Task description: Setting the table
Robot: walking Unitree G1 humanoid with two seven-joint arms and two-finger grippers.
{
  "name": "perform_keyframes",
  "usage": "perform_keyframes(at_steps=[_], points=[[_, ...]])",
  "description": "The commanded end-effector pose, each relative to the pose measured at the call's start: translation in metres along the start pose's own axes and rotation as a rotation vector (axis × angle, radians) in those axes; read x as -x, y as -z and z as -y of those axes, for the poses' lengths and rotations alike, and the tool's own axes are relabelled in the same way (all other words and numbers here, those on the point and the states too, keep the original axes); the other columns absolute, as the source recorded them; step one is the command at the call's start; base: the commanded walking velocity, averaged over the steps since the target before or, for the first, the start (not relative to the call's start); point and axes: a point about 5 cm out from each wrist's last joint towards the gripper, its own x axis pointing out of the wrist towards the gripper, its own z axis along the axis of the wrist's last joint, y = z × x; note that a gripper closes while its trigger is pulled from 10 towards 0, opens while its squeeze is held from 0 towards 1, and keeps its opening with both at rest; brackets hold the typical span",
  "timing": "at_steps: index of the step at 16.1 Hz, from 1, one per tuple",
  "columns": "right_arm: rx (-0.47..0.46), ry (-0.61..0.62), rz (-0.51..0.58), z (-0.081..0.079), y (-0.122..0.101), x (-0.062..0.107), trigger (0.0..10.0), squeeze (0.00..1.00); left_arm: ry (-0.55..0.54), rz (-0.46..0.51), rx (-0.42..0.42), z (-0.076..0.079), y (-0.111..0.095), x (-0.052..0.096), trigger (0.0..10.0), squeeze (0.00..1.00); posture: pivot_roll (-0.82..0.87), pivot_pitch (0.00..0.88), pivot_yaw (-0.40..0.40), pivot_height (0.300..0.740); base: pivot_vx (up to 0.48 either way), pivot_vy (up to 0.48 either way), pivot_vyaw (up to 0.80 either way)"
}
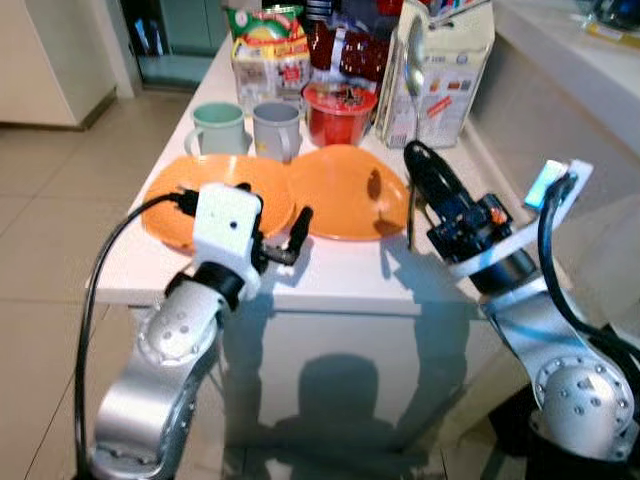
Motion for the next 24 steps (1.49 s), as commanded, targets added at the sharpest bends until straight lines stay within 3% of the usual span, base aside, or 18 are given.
perform_keyframes(at_steps=[1, 5, 10, 12, 17, 20, 21, 24], points=[[0.045, 0.017, 0.000, -0.003, -0.005, 0.001, 10.0, 0.00, -0.006, 0.019, -0.011, 0.001, -0.003, -0.002, 10.0, 0.00, 0.01, 0.000, -0.053, 0.740, 0.000, 0.000, 0.00], [0.171, 0.083, -0.042, -0.009, -0.004, 0.007, 10.0, 0.00, 0.007, 0.010, -0.019, 0.000, 0.000, -0.006, 10.0, 0.00, 0.01, 0.000, -0.071, 0.740, 0.000, 0.000, 0.00], [0.236, 0.186, -0.072, -0.001, 0.001, 0.012, 10.0, 0.00, -0.005, -0.008, -0.027, -0.008, 0.001, -0.010, 10.0, 0.00, 0.00, 0.000, -0.049, 0.740, -0.151, 0.000, 0.00], [0.292, 0.248, -0.082, 0.001, 0.007, 0.022, 10.0, 0.00, 0.005, -0.024, -0.035, -0.010, 0.008, -0.008, 10.0, 0.00, -0.01, 0.000, -0.031, 0.740, -0.262, 0.000, 0.00], [0.348, 0.326, -0.075, 0.008, 0.010, 0.020, 10.0, 0.00, 0.014, 0.018, -0.018, -0.010, 0.000, -0.025, 10.0, 0.00, -0.03, 0.000, 0.006, 0.740, -0.262, 0.000, 0.00], [0.392, 0.476, -0.064, 0.026, 0.007, 0.024, 10.0, 0.00, -0.046, -0.023, 0.020, -0.012, 0.011, -0.032, 10.0, 0.00, -0.03, 0.000, 0.007, 0.740, 0.000, 0.000, 0.00], [0.438, 0.546, -0.100, 0.033, 0.009, 0.027, 10.0, 0.00, -0.081, -0.032, 0.067, -0.014, 0.016, -0.032, 10.0, 0.00, -0.03, 0.000, -0.002, 0.740, 0.000, 0.000, 0.00], [0.560, 0.611, -0.157, 0.049, 0.013, 0.025, 10.0, 0.00, -0.162, -0.075, 0.065, -0.022, 0.030, -0.035, 10.0, 0.00, -0.01, 0.000, -0.011, 0.740, 0.000, 0.000, 0.00]])
